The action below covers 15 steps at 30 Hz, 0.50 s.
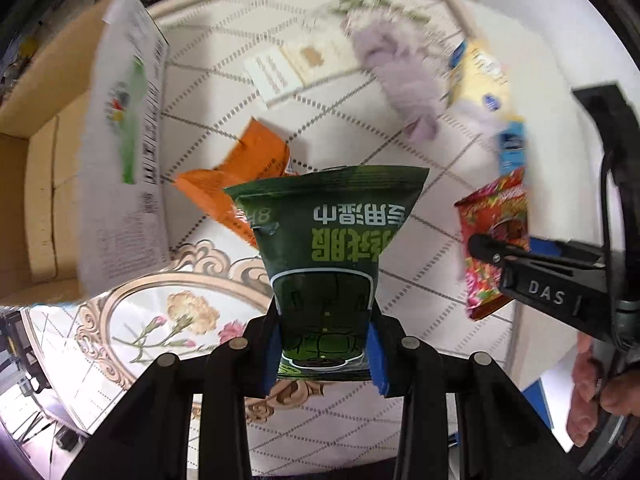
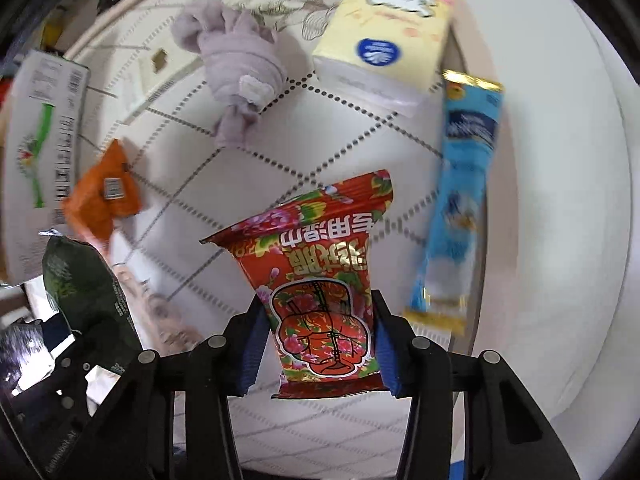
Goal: Organize soft objects
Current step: 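Carry both packs into the cardboard box and open both tools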
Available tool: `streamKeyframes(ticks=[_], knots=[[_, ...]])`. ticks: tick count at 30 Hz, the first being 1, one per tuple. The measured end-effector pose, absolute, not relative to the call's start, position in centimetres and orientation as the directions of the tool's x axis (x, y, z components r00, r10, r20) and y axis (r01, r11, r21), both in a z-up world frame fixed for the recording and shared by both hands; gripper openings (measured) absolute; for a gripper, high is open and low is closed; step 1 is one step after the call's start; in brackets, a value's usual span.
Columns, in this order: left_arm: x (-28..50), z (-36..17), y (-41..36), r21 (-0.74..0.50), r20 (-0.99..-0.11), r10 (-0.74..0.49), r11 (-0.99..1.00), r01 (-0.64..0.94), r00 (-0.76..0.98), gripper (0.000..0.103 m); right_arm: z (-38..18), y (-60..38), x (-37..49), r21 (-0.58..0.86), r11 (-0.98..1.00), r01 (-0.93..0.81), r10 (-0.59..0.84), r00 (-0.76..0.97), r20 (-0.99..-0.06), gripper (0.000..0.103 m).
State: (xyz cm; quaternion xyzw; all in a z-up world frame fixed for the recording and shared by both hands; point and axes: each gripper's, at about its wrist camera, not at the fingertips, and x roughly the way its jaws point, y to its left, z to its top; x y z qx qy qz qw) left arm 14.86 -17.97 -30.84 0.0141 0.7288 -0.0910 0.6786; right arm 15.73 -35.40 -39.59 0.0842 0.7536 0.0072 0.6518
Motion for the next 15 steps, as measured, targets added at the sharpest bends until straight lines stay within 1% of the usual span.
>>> streamKeyframes(ticks=[3, 4, 6, 7, 10, 12, 15], knots=[[14.3, -25.6, -16.1, -0.146, -0.989, -0.146, 0.980, 0.131, -0.009, 0.032, -35.2, -34.7, 14.8, 0.163, 0.978, 0.127, 0.175, -0.090, -0.981, 0.049], [14.8, -24.9, -15.4, -0.149, -0.988, -0.152, 0.980, 0.129, 0.013, 0.032, -34.1, -34.5, 14.3, 0.176, 0.977, 0.124, 0.186, -0.074, -0.980, 0.049], [15.1, -21.8, -14.1, -0.164, -0.983, -0.173, 0.979, 0.120, 0.064, 0.032, -31.6, -33.2, 14.1, 0.216, 0.970, 0.110, 0.221, -0.032, -0.975, 0.049], [15.5, -21.3, -12.9, -0.167, -0.981, -0.177, 0.979, 0.115, 0.080, 0.032, -30.5, -32.5, 14.5, 0.230, 0.968, 0.096, 0.233, -0.012, -0.972, 0.049], [15.4, -17.6, -9.4, -0.170, -0.975, -0.183, 0.980, 0.105, 0.129, 0.032, -25.9, -29.4, 15.0, 0.255, 0.966, 0.042, 0.253, 0.050, -0.966, 0.049], [15.8, -15.7, -6.4, -0.162, -0.973, -0.174, 0.983, 0.092, 0.151, 0.032, -23.5, -26.3, 15.7, 0.289, 0.957, 0.010, 0.288, 0.073, -0.955, 0.049], [17.2, -15.2, -2.0, -0.144, -0.975, -0.152, 0.988, 0.060, 0.161, 0.032, -20.6, -21.5, 17.0, 0.324, 0.945, -0.035, 0.326, 0.087, -0.941, 0.049]])
